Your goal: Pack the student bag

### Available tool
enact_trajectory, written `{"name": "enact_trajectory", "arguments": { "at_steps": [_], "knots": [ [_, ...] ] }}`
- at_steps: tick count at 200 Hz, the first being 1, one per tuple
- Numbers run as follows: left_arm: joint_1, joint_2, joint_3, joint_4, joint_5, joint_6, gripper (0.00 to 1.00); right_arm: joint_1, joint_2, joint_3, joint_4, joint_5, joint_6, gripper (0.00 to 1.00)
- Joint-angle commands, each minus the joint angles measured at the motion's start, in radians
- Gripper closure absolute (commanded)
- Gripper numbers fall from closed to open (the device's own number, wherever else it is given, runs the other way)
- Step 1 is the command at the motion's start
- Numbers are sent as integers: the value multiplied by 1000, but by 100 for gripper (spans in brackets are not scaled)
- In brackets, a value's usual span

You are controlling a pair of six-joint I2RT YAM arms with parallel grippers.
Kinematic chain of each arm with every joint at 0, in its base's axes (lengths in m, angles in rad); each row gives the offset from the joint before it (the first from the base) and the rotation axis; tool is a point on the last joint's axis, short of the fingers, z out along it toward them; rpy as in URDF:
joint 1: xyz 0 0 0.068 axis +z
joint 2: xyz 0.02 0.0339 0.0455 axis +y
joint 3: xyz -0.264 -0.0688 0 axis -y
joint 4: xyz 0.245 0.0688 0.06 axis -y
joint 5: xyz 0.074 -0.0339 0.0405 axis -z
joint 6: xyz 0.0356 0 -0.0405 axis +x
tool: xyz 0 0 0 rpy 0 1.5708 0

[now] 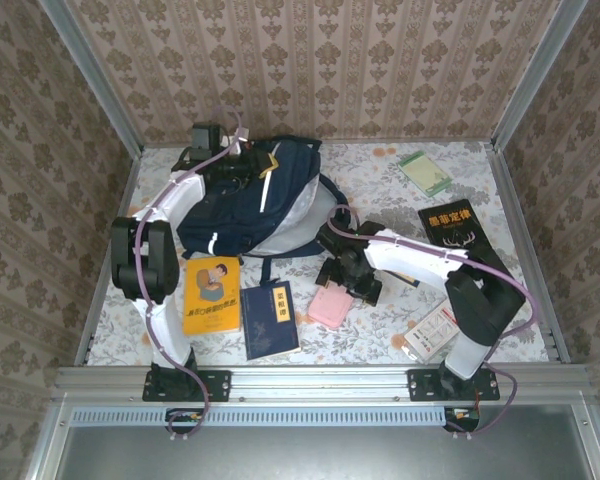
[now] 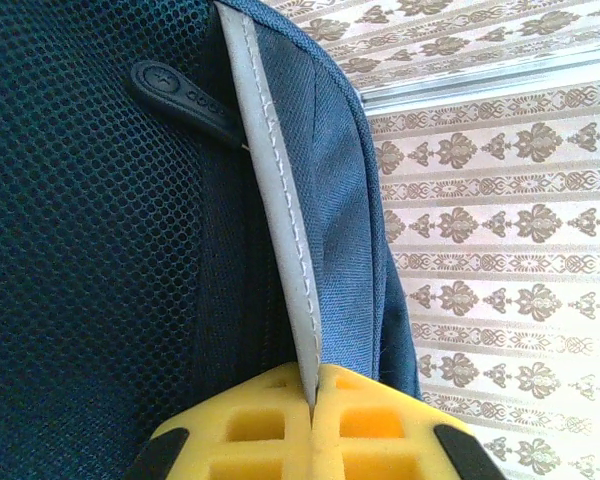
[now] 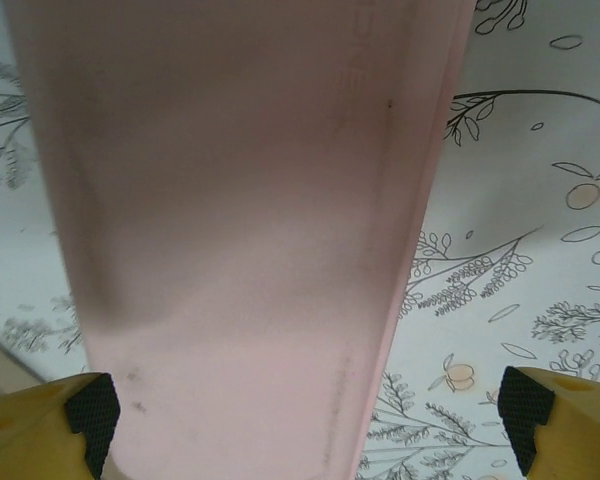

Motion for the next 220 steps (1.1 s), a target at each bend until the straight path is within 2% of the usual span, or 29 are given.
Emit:
{"name": "enact_trajectory", "arguments": {
  "at_steps": [1,84,160,191,220],
  "knots": [
    [10,-52,-5,58,21,-15,100,19,38,27,17,44,69,0],
    [9,-41,-10,71,28,-26,100,52,94,-13,148,78,96,0],
    [-21,-13,-4,29,10,9,100,48,197,26,111,70,77,0],
    [-27,-2,1,4,-5,26,100,45,137,1,111,90,75,10],
    [-43,17,8,-19,-15,41,100,45,76,0,82,113,55,14]
  ]
}}
